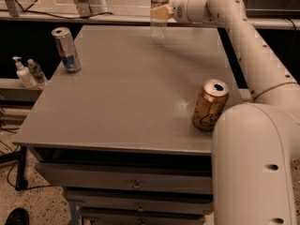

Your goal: Pick water bottle

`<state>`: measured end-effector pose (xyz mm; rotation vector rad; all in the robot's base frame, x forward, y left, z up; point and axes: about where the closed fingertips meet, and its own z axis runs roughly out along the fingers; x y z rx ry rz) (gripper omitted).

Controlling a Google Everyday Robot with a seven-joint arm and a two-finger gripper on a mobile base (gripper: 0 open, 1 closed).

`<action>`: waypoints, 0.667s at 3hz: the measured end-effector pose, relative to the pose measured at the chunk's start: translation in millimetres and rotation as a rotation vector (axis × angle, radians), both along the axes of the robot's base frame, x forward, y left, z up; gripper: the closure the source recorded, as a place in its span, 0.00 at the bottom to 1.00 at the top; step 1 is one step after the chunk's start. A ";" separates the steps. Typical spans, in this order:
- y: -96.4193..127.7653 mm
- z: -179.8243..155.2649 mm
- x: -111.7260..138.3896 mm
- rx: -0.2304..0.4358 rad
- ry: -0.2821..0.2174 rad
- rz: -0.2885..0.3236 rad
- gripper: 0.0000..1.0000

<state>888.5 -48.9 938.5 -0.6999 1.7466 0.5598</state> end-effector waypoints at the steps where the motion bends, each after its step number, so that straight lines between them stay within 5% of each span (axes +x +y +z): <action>1: -11.3 18.1 -25.5 0.024 -0.022 0.014 1.00; 2: -18.5 36.8 -63.9 0.052 -0.045 0.049 1.00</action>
Offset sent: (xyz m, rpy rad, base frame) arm -0.1284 -0.0326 0.0590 0.0918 -0.0794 0.0907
